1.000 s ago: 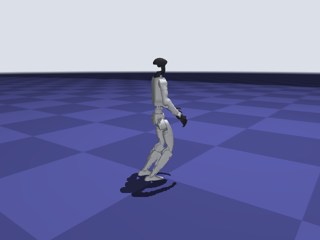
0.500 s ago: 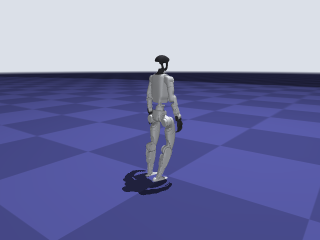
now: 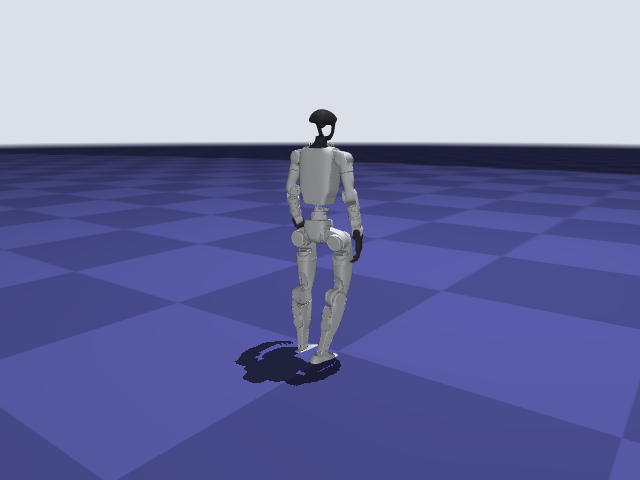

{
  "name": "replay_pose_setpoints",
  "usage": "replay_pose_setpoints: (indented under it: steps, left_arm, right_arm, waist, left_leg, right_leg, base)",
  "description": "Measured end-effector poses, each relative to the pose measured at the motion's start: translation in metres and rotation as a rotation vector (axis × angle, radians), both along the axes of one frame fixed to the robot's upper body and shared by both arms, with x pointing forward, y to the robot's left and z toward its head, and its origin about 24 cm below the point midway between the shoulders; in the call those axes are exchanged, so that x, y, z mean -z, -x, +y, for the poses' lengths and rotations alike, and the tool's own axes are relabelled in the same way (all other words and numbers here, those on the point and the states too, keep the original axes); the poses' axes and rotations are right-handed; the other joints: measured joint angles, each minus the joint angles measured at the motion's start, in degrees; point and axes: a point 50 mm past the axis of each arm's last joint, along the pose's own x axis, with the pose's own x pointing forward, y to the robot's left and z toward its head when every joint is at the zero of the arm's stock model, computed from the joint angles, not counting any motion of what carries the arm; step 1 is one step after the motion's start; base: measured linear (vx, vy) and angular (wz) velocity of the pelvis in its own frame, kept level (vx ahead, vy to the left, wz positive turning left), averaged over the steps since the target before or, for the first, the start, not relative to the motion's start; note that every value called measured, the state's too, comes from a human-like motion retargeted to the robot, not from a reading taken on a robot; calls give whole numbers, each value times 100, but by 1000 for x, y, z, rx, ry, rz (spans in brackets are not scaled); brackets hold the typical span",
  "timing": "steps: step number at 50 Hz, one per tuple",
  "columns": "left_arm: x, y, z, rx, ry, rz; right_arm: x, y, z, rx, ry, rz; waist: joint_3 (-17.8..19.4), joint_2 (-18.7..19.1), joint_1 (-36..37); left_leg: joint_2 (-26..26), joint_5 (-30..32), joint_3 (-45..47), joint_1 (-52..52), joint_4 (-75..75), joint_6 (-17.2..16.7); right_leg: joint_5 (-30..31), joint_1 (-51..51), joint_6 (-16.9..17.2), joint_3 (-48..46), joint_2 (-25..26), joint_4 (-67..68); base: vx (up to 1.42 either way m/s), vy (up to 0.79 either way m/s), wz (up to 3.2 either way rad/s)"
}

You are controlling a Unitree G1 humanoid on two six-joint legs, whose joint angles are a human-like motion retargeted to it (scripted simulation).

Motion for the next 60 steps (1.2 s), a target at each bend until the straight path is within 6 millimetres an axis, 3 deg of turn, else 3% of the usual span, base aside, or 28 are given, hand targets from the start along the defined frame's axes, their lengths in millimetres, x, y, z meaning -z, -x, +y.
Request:
replay_pose_setpoints:
  steps: [5,7,10,16,22,27,33,47,60]
  left_arm:
    - [-7,-14,-10,45,46,-81]
    - [-11,-18,-16,72,82,-127]
    - [-24,-23,-27,127,163,-220]
    - [-78,-30,-28,247,329,-447]
    - [-124,-8,-17,296,398,-547]
    - [-146,7,-9,296,383,-582]
    - [-158,9,-8,314,346,-638]
    - [-170,-4,-21,475,309,-780]
    - [-170,-5,-23,547,339,-743]
  right_arm:
    - [-4,-14,8,-39,-31,-75]
    - [-10,-34,15,-76,-62,-160]
    - [-31,-75,29,-146,-128,-343]
    - [-83,-100,28,-297,-235,-626]
    - [-133,-89,17,-394,-271,-804]
    - [-153,-70,12,-407,-256,-852]
    - [-159,-58,15,-427,-240,-873]
    - [-166,-61,34,-597,-263,-943]
    - [-166,-57,35,-662,-275,-910]
  waist:
    - [89,26,73]
    - [131,25,119]
    - [221,12,189]
    - [565,-95,300]
    - [852,-281,412]
    - [976,-468,488]
    - [1023,-623,557]
    - [1060,-688,645]
    - [1015,-655,699]
  left_leg:
    - [-9,-19,-121,48,-2,-61]
    - [-20,-30,-160,72,-4,-81]
    - [-49,-42,-203,116,-6,-108]
    - [-166,-85,-208,208,-2,-228]
    - [-398,-38,-139,317,-25,-359]
    - [-645,23,-66,393,-46,-462]
    - [-890,104,-36,435,-73,-588]
    - [-1243,242,-116,453,-102,-743]
    - [-1281,271,-206,443,-104,-780]
  right_leg:
    - [1,83,-84,-86,-14,75]
    - [-13,108,-111,-114,-28,131]
    - [-53,127,-146,-144,-67,260]
    - [-253,39,-156,-134,-221,789]
    - [-459,-192,-59,-122,-556,1627]
    - [-558,-389,18,-81,-889,2297]
    - [-561,-549,68,-62,-1215,2809]
    - [-527,-758,156,-79,-1676,3410]
    - [-648,-648,129,-238,-1731,3263]
  base:
    - [0,4,57]
    - [-1,4,56]
    - [-1,5,53]
    - [-1,5,48]
    - [-4,7,43]
    - [-3,7,38]
    - [-2,6,36]
    - [-2,4,32]
    - [0,0,7]
